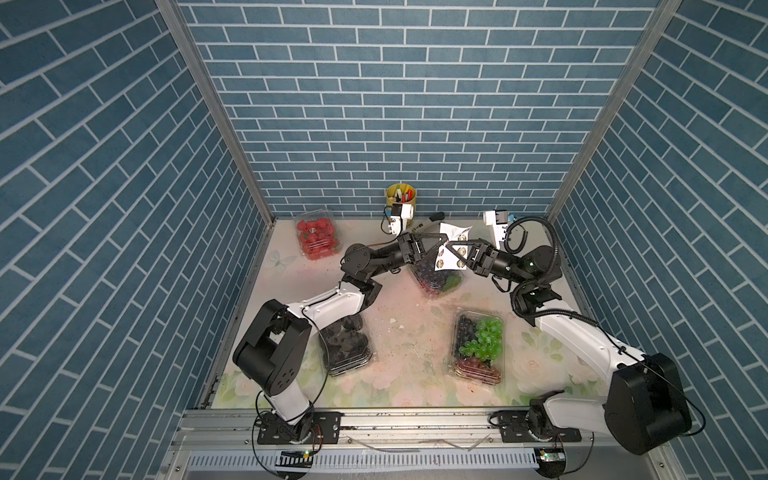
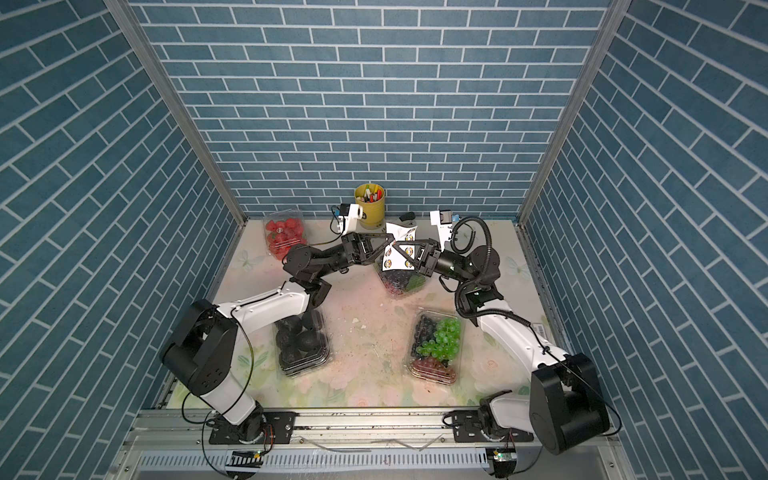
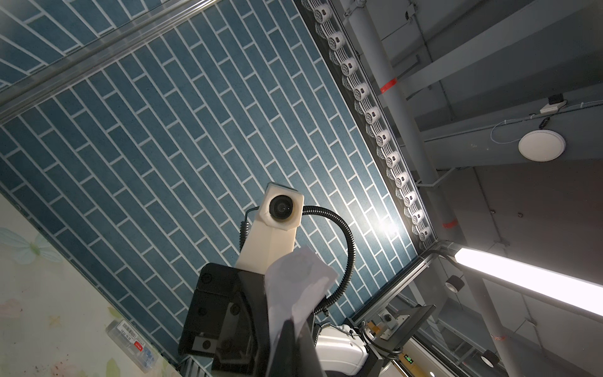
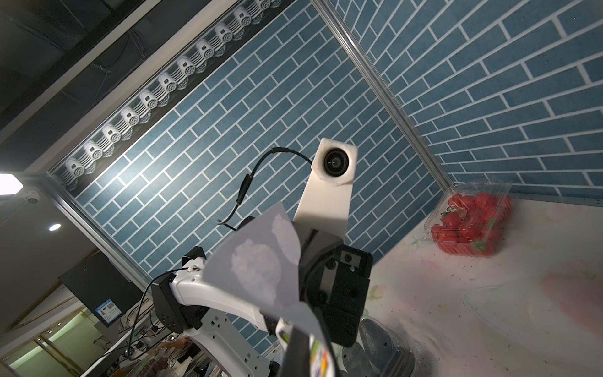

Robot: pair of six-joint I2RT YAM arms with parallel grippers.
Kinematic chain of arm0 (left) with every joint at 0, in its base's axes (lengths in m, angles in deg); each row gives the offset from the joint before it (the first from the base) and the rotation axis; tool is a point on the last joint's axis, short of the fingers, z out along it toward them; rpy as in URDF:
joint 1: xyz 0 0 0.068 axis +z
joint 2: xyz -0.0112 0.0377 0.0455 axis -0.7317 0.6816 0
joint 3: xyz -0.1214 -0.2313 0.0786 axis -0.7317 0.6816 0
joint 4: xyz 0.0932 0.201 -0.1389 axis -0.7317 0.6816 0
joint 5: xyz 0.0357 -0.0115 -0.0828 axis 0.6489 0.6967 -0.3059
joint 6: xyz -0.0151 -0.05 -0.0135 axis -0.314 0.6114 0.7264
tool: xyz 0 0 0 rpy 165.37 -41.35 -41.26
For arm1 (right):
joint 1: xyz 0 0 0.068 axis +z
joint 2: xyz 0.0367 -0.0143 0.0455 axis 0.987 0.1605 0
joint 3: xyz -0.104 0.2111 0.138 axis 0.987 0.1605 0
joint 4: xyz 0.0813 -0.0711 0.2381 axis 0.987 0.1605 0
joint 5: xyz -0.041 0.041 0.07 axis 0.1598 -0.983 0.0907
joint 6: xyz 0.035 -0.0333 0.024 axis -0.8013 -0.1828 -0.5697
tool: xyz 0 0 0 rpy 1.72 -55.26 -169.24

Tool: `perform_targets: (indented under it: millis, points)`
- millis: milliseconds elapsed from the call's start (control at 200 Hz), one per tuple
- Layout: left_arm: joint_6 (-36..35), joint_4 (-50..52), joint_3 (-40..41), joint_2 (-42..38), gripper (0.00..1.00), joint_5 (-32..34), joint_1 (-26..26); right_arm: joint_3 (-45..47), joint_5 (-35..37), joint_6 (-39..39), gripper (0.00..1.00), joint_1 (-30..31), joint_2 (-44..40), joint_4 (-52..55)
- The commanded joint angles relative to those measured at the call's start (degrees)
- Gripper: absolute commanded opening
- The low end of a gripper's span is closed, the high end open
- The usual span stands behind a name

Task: Label fruit boxes
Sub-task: Adjust the label sticker, then tear off the label from the label sticker.

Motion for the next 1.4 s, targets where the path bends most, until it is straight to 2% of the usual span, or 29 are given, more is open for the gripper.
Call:
perform_targets:
  millis: [0, 195, 340, 420, 530, 605, 720, 770, 885, 955, 1180, 1395]
  points:
    - [0.0, -1.1, -1.6, 1.2, 0.0, -1.9, -0.7, -2.6, -1.5, 0.9, 0.0, 0.3, -0.4, 0.0]
    - [-0.1, -0.6, -1.5, 0.5, 0.0, -2.4, 0.3, -2.1, -1.3, 1.3, 0.0, 0.1, -1.1, 0.7]
    - [-0.2, 0.2, 0.5, -1.4, 0.27, -2.5, 3.7, -1.1, 0.4, 6.0, 0.0, -0.4, -4.4, 7.9]
    - [-0.4, 0.8, 1.9, -2.8, 0.33, -2.8, 6.0, -0.9, 1.4, 8.7, 0.0, -0.6, -6.3, 12.4]
    - [-2.1, 4.1, 4.0, -5.2, 0.35, -2.7, 8.6, -1.3, 2.9, 12.2, 0.0, -0.7, -8.3, 19.1]
    - [-6.6, 11.3, 5.1, -8.0, 0.38, -2.5, 9.3, -3.0, 5.8, 15.7, 0.0, -0.7, -9.4, 27.4]
    - [-20.6, 30.1, 5.3, -14.8, 0.45, 0.2, 9.3, -6.0, 9.0, 20.5, 0.0, -0.6, -10.1, 38.9]
    - [-28.2, 40.3, 4.9, -18.1, 0.5, 3.0, 9.2, -6.9, 10.4, 22.0, 0.0, -0.6, -10.2, 42.7]
    - [-45.0, 63.6, 1.3, -24.1, 0.5, 12.9, 6.7, -8.3, 12.9, 23.9, 0.0, -0.4, -10.2, 48.0]
    - [-52.0, 72.8, -1.1, -25.7, 0.47, 18.3, 4.0, -9.1, 14.0, 24.7, 0.0, -0.2, -9.9, 50.1]
    - [-58.6, 80.4, -5.3, -24.7, 0.39, 21.8, -1.5, -11.5, 16.7, 27.4, 0.0, 1.7, -9.1, 54.8]
    - [-60.6, 81.7, -8.4, -21.7, 0.39, 22.0, -5.1, -12.7, 18.2, 29.5, 0.0, 4.0, -8.4, 57.2]
